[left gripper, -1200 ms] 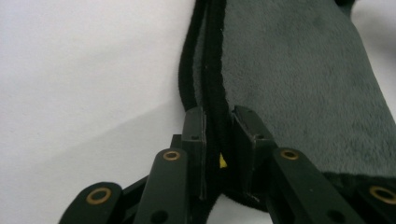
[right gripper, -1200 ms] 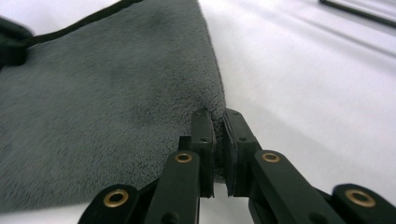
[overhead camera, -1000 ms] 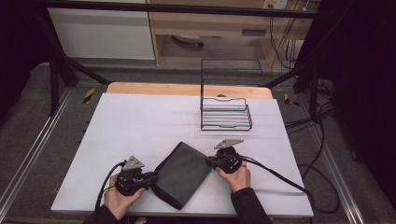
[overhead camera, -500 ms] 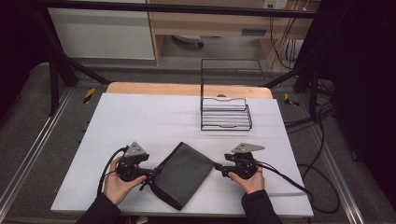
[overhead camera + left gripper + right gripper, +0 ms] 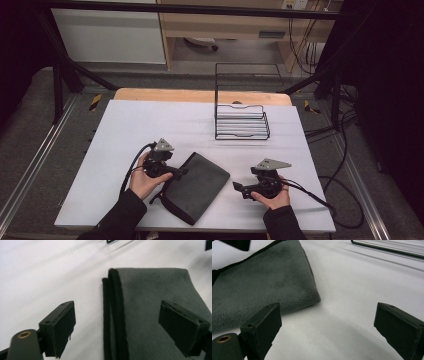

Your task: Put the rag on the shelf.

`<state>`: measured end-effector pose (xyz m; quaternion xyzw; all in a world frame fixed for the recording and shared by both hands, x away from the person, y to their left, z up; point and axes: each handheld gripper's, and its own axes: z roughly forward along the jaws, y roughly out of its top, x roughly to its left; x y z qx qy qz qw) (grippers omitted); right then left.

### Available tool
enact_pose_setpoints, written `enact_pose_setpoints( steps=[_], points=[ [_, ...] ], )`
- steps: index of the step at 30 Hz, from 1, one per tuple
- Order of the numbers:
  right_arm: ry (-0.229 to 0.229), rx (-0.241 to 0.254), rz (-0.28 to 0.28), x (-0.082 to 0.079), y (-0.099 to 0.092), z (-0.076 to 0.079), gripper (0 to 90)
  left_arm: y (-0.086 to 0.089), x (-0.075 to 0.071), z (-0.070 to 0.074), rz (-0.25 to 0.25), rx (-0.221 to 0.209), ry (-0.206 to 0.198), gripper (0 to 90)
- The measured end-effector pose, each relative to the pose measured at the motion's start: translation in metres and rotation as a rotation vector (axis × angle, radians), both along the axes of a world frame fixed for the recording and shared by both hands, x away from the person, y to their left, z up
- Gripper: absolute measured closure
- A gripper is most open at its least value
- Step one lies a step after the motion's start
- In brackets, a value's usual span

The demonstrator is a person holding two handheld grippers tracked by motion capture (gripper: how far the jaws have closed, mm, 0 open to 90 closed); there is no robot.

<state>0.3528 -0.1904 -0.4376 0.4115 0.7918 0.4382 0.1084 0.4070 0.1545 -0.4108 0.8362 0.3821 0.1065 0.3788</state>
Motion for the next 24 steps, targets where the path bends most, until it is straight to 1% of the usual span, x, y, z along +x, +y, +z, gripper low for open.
enact_pose_setpoints(
  steps=[3,4,5,6,7,8,10,14,16,17,19,21,24],
  points=[
    [0.012,-0.001,0.002,-0.001,0.001,-0.001,6.7,-0.003,0.011,-0.002,0.011,0.002,0.014,17.5],
    [0.012,-0.001,0.002,-0.001,0.001,-0.001,6.7,-0.004,0.013,-0.002,0.016,0.011,0.01,17.5],
    [0.013,0.0,0.001,-0.001,0.001,-0.001,6.5,-0.006,0.016,-0.003,0.018,0.006,0.014,17.8],
    [0.011,0.0,0.0,-0.001,0.001,-0.001,6.3,-0.007,0.017,-0.004,0.022,0.006,0.006,18.5],
    [0.011,0.001,-0.003,-0.001,0.001,-0.001,6.1,-0.009,0.018,-0.005,0.023,-0.003,0.004,19.6],
    [0.011,0.001,-0.003,-0.001,0.001,-0.001,6.1,-0.01,0.02,-0.005,0.028,0.003,0.0,19.6],
    [0.013,0.005,-0.005,-0.001,0.001,-0.001,6.1,-0.014,0.022,-0.007,0.024,0.029,0.003,21.4],
    [0.018,0.009,-0.004,-0.002,0.002,-0.002,6.2,-0.021,0.027,-0.01,0.029,0.042,0.012,26.1],
    [0.029,0.012,-0.004,-0.002,0.003,-0.003,6.5,-0.023,0.03,-0.013,0.033,0.04,0.028,33.6],
    [0.029,0.012,-0.004,-0.002,0.003,-0.003,6.5,-0.023,0.031,-0.014,0.037,0.038,0.038,33.6],
    [0.03,0.012,-0.003,-0.002,0.003,-0.003,7.0,-0.022,0.034,-0.018,0.021,0.046,0.073,39.5],
    [0.041,0.016,-0.007,-0.002,0.004,-0.003,7.5,-0.023,0.035,-0.021,0.009,0.048,0.095,46.0],
    [0.045,0.021,-0.008,-0.002,0.004,-0.004,8.3,-0.024,0.036,-0.024,0.007,0.048,0.109,48.1]
  ],
)
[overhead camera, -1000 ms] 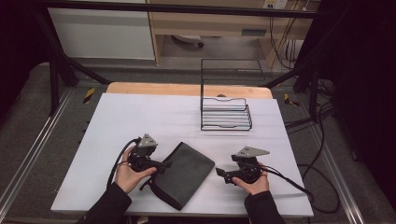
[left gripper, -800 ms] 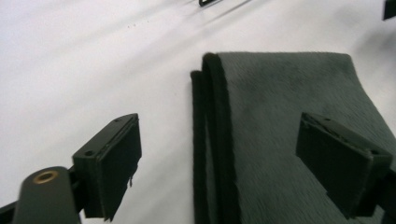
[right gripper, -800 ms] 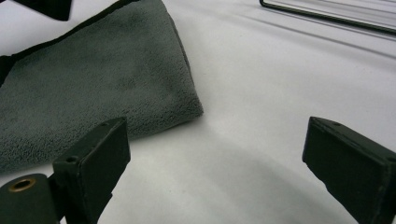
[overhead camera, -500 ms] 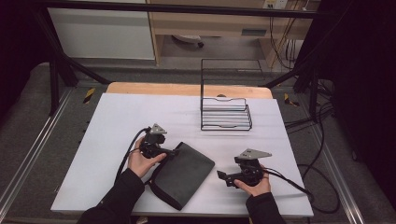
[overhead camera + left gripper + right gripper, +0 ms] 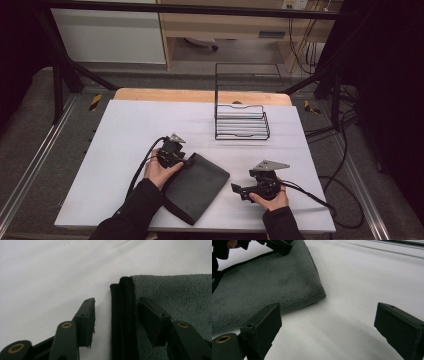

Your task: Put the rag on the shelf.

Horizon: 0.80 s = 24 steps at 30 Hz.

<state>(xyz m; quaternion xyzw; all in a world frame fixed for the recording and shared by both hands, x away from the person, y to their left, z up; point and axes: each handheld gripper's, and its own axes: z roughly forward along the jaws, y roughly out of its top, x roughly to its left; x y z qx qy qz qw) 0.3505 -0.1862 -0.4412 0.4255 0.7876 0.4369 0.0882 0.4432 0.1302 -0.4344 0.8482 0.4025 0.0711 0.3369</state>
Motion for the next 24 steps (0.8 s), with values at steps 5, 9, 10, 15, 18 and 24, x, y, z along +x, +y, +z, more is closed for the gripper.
enact_pose_setpoints(
  steps=[5,9,10,15,18,24],
  points=[
    [0.008,0.014,-0.001,0.0,0.002,0.001,10.5,-0.003,0.0,-0.002,-0.006,-0.003,0.011,53.4],
    [0.011,0.021,-0.005,0.0,0.003,-0.001,12.5,-0.004,0.0,-0.004,-0.012,-0.015,0.024,59.1],
    [0.008,0.022,-0.004,0.001,0.003,-0.001,13.0,-0.004,0.0,-0.004,-0.013,-0.019,0.029,60.3],
    [0.013,0.046,-0.021,0.002,0.006,-0.002,15.5,-0.005,0.002,-0.006,-0.017,-0.036,0.043,62.2],
    [0.01,0.062,-0.031,0.003,0.007,-0.002,18.4,-0.005,0.002,-0.006,-0.028,-0.036,0.044,63.3],
    [0.031,0.086,-0.07,0.006,0.011,-0.005,27.2,-0.002,0.003,-0.006,-0.036,-0.044,0.063,70.4]
  ],
)
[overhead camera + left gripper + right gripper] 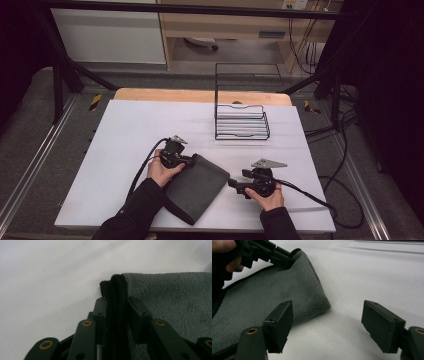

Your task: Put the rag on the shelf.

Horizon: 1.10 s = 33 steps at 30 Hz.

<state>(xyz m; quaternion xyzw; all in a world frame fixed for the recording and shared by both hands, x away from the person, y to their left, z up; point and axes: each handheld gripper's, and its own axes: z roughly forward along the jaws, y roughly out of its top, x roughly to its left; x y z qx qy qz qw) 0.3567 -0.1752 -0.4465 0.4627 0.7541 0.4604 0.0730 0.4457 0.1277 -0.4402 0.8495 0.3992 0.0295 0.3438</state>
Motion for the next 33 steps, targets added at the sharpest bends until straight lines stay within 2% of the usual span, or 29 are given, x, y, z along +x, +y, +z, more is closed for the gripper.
enact_pose_setpoints(
  steps=[1,2,3,8,9,11,13,15,17,19,20,23,26,29,31,33],
  points=[
    [0.004,-0.015,-0.019,0.0,0.004,-0.001,31.5,0.0,0.0,0.0,0.003,-0.007,0.002,72.4],
    [0.004,-0.015,-0.019,0.0,0.004,-0.001,31.5,0.001,0.0,0.0,0.001,-0.007,0.003,72.4],
    [0.012,-0.035,-0.021,0.002,0.01,-0.001,34.6,0.001,0.0,0.0,0.0,-0.003,-0.001,74.4],
    [0.016,-0.054,-0.042,0.005,0.023,-0.004,44.2,0.0,-0.002,0.001,-0.008,0.005,-0.026,76.5],
    [0.031,-0.045,-0.062,0.009,0.027,-0.005,49.2,0.0,-0.002,0.001,-0.008,0.005,-0.028,77.1],
    [0.036,-0.034,-0.07,0.01,0.028,-0.006,52.2,0.0,-0.002,0.001,-0.006,0.001,-0.028,77.4],
    [0.084,-0.01,-0.096,0.014,0.031,-0.008,59.6,0.002,-0.003,0.001,-0.003,-0.009,-0.029,78.4],
    [0.099,-0.006,-0.095,0.014,0.031,-0.009,62.5,0.003,-0.003,0.0,-0.001,-0.016,-0.03,78.6],
    [0.132,0.009,-0.101,0.015,0.033,-0.011,70.4,0.004,-0.004,0.0,0.003,-0.023,-0.033,79.1],
    [0.138,0.013,-0.098,0.016,0.033,-0.01,73.6,0.005,-0.005,0.001,0.008,-0.025,-0.037,79.2],
    [0.16,0.028,-0.087,0.018,0.031,-0.008,77.7,0.004,-0.006,0.002,0.014,-0.024,-0.042,79.3],
    [0.181,0.042,-0.08,0.022,0.03,-0.007,80.8,0.005,-0.009,0.003,0.027,-0.023,-0.052,79.2],
    [0.154,0.026,-0.066,0.027,0.031,-0.003,81.5,0.008,-0.012,0.004,0.059,-0.022,-0.057,79.2],
    [0.095,-0.03,-0.041,0.036,0.038,0.001,81.5,0.015,-0.017,0.007,0.109,-0.023,-0.061,79.0],
    [0.056,-0.067,-0.02,0.045,0.044,0.003,81.5,0.021,-0.02,0.008,0.15,-0.041,-0.059,78.7],
    [0.037,-0.08,0.0,0.054,0.049,0.003,81.3,0.027,-0.024,0.008,0.179,-0.051,-0.061,78.3]
  ],
)
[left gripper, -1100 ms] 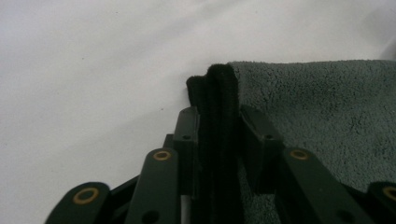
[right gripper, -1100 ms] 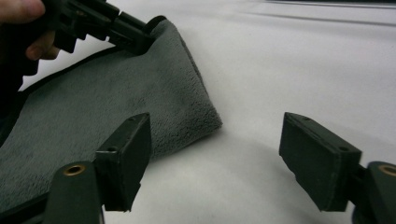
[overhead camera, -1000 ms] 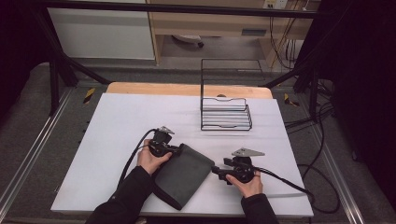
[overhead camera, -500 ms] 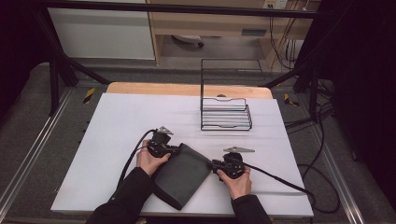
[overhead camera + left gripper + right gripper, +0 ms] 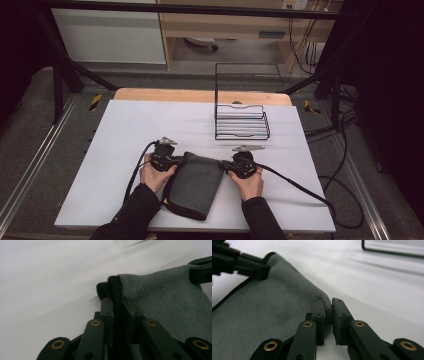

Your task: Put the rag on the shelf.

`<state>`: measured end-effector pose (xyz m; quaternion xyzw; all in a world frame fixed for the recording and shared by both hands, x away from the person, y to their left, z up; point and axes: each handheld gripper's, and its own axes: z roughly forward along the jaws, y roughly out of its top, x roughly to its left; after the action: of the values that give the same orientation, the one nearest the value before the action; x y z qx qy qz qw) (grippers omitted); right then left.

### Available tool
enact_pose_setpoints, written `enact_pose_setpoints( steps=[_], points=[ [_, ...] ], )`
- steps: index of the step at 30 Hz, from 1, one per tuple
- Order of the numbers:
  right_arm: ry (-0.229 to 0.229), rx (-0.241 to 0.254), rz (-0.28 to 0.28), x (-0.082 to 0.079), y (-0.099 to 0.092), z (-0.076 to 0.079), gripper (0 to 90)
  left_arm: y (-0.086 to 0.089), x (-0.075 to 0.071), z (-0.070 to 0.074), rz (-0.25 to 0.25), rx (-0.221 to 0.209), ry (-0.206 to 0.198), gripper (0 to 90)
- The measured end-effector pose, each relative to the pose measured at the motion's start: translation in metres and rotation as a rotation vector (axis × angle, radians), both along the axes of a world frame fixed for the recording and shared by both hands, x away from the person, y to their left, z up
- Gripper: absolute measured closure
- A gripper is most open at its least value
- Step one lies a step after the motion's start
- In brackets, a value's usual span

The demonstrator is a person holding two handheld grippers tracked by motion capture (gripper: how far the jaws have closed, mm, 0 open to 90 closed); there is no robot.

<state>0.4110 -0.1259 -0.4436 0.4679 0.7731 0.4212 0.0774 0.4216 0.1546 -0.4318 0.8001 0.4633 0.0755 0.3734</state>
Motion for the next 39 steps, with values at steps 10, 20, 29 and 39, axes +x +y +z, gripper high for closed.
enact_pose_setpoints(
  steps=[10,20,29,39],
  points=[
    [-0.031,-0.009,0.028,0.015,0.003,-0.002,70.7,0.01,0.009,-0.011,-0.006,-0.024,-0.015,64.9],
    [0.003,-0.002,-0.039,0.011,0.004,-0.01,52.4,0.008,0.014,-0.018,-0.035,-0.034,-0.024,61.3],
    [0.051,0.061,-0.059,0.007,0.01,-0.015,70.4,0.008,0.015,-0.017,-0.038,-0.044,0.01,71.5],
    [0.067,0.094,-0.031,0.009,0.006,-0.006,80.6,0.013,0.011,-0.008,-0.032,-0.087,-0.001,78.5]
  ],
)
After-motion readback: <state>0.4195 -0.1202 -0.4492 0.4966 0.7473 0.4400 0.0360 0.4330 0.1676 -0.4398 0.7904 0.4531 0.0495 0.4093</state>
